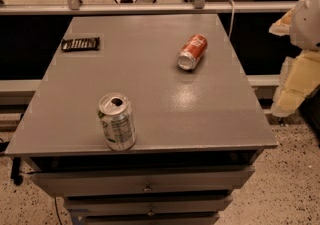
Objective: Pick rxbar chocolate
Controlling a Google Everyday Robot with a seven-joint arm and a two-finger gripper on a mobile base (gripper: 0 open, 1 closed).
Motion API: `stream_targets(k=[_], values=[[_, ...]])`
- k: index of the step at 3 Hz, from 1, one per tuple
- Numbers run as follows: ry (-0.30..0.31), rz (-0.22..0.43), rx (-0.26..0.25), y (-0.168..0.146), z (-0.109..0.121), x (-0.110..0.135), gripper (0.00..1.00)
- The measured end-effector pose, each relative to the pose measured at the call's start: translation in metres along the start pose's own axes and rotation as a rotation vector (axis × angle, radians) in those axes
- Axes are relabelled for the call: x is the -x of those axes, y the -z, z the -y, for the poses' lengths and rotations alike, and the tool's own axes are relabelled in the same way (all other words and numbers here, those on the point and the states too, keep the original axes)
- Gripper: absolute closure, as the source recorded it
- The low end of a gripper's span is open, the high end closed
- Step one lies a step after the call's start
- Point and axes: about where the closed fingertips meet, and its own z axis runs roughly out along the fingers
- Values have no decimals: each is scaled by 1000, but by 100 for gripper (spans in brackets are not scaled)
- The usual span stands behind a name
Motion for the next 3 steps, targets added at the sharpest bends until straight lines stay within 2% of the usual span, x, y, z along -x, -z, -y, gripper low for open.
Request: stream_targets(k=[1, 2, 3], values=[[0, 0, 0, 0, 0, 0, 0], [7, 51, -12, -3, 7, 12, 0], [77, 189, -8, -31, 26, 63, 0]])
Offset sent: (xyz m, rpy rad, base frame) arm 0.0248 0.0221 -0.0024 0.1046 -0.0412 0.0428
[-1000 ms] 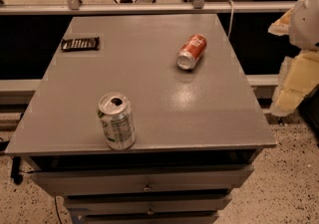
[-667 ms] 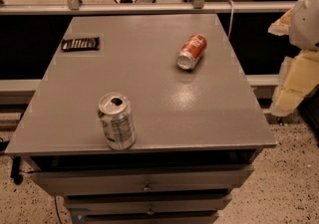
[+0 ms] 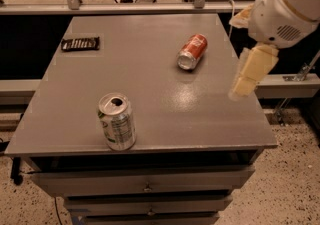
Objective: Pick rxbar chocolate
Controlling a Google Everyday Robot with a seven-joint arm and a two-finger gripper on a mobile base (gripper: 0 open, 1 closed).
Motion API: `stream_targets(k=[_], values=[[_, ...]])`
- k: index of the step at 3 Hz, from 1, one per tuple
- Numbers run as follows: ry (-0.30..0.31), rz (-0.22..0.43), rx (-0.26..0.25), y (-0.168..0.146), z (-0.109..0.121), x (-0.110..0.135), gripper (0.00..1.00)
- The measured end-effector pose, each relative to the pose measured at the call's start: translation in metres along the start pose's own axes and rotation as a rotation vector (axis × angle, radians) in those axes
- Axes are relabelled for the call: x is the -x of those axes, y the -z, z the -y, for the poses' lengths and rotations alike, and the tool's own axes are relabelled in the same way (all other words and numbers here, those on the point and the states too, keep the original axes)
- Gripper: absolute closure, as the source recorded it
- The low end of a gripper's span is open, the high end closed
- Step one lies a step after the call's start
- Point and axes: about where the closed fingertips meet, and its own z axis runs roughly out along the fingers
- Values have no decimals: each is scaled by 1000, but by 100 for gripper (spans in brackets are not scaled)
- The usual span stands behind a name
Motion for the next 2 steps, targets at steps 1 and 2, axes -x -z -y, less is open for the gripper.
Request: stream_targets(k=[1, 2], values=[[72, 161, -20, -48, 35, 67, 0], [119, 321, -39, -91, 72, 145, 0]])
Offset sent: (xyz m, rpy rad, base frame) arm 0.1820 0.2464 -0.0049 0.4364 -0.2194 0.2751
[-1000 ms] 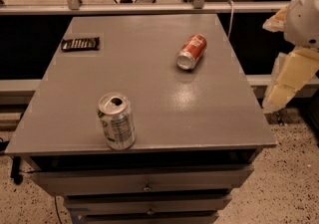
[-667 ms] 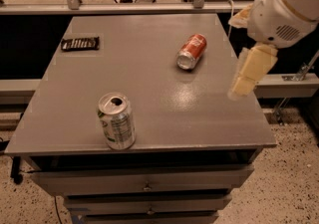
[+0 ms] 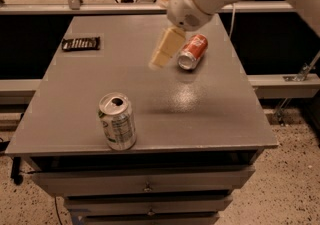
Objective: Pick rxbar chocolate
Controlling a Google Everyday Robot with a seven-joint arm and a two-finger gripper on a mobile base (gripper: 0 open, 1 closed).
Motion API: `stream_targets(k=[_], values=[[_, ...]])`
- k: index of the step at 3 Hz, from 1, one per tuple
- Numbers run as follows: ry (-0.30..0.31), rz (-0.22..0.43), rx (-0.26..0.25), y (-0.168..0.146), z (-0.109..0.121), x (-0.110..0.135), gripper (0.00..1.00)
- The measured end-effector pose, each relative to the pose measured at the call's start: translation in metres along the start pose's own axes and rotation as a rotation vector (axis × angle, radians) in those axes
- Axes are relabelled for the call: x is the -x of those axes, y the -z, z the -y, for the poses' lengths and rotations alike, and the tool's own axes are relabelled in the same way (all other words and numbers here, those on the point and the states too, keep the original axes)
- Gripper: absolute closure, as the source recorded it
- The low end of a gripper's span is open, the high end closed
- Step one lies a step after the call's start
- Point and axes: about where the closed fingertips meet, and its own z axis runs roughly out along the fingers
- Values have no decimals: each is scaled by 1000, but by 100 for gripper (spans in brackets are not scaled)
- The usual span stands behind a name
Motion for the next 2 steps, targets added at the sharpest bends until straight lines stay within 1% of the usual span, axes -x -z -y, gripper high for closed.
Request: stream_targets(k=[1, 2], values=[[24, 117, 16, -61, 26, 61, 0], [24, 116, 15, -61, 25, 60, 0]])
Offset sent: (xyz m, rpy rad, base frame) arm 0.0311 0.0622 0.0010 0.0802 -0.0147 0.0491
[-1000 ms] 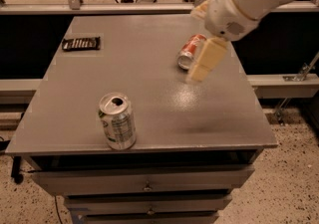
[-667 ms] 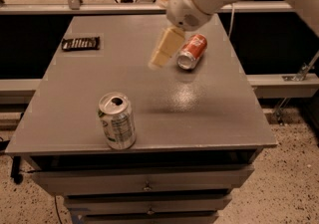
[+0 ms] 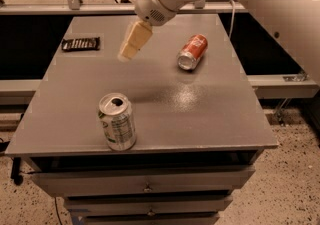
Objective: Pick rxbar chocolate
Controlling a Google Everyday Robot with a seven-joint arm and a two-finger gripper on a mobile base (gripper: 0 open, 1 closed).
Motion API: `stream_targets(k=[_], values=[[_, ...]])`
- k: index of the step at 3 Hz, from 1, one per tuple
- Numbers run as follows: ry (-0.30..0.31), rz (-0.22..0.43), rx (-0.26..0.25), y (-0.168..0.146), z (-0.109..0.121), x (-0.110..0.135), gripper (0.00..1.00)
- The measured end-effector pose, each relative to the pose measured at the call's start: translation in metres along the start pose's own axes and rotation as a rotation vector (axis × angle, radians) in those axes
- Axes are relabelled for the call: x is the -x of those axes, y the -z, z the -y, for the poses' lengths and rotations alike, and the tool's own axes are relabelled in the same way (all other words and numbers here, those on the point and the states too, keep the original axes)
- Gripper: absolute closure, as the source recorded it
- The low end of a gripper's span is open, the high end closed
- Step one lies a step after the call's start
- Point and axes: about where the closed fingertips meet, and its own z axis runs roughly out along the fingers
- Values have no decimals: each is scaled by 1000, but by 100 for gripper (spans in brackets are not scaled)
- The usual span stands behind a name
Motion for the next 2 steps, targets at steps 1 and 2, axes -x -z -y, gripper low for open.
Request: stream_targets(k=[1, 2], values=[[-10, 36, -17, -3, 7, 3, 0], [-57, 132, -37, -47, 24, 13, 0]])
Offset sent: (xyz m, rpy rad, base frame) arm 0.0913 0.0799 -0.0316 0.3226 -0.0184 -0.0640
